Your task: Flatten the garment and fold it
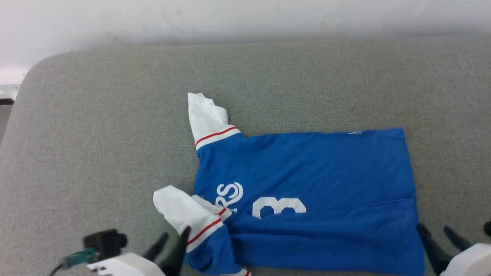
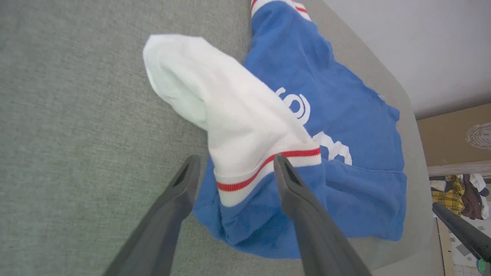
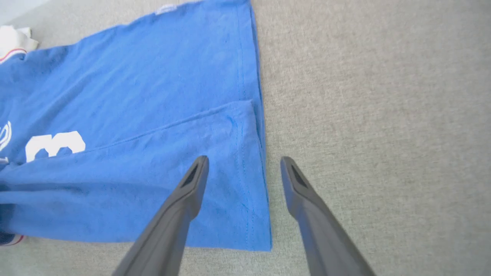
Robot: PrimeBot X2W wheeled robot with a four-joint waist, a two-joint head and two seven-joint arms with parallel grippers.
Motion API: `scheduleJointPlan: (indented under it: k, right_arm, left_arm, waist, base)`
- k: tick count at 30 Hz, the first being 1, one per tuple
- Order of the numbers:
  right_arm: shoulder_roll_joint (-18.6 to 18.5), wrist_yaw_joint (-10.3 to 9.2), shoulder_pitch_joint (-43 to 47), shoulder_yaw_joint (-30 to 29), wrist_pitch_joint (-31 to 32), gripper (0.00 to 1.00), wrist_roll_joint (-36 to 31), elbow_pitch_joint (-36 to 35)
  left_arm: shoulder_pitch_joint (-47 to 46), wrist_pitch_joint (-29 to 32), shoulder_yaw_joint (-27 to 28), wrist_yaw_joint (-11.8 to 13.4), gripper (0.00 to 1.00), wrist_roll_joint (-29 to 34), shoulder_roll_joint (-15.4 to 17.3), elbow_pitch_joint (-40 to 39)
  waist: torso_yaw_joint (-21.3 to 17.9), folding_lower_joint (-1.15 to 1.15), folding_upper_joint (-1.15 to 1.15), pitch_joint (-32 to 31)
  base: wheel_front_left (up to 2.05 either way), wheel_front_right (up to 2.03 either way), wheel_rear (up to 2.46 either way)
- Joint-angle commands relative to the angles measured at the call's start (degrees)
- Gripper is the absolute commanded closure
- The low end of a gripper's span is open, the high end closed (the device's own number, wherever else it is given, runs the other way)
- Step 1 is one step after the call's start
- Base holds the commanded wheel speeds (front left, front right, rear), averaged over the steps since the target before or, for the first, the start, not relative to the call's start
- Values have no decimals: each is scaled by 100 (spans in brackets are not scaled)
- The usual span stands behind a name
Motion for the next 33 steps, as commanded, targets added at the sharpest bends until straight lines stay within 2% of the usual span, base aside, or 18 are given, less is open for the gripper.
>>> scheduleJointPlan:
  k: [1, 5, 10, 14, 20, 25, 28, 33]
  right_arm:
    - [-11, -4, -106, -41, -181, 0, -17, -166]
    - [-11, -4, -413, -153, -949, 0, -330, -467]
    - [-11, -4, -920, -102, -1971, 0, -697, -476]
    - [-11, -4, -1237, 114, -2351, 0, -890, -352]
    - [-11, -4, -1591, 335, -2574, 0, -1058, -247]
    - [-11, -4, -1820, 450, -2701, 0, -1120, -147]
    - [-11, -4, -1903, 509, -2741, 0, -1120, -72]
    - [-11, -4, -1971, 553, -2775, 0, -1095, 21]
  left_arm:
    - [68, -196, 182, 70, 0, -8, 6, -206]
    - [-168, -858, 581, 160, 0, 369, 81, -599]
    - [-1066, -1673, 780, 28, 0, 1069, 319, -654]
    - [-2219, -1860, 723, -164, 0, 1466, 598, -275]
    - [-4139, -1204, 242, -710, 0, 1785, 1088, 736]
    - [-5348, -252, -269, -1235, 0, 1714, 1234, 1614]
    - [-5805, 207, -505, -1417, 0, 1569, 1233, 2079]
    - [-6163, 796, -788, -1541, 0, 1368, 1270, 2620]
  waist:
    - [-10, 0, 0, -6]
    - [-13, 0, 0, 62]
    - [-10, 0, 0, 266]
    - [-15, 0, 0, 522]
    - [-49, 0, 0, 1031]
    - [-147, 0, 0, 1414]
    - [-224, 0, 0, 1600]
    - [-339, 0, 0, 1790]
  base:
    - [0, 0, 0]
    - [0, 0, 0]
    - [0, 0, 0]
    - [0, 0, 0]
    - [0, 0, 0]
    - [0, 0, 0]
    - [0, 0, 0]
    - [0, 0, 0]
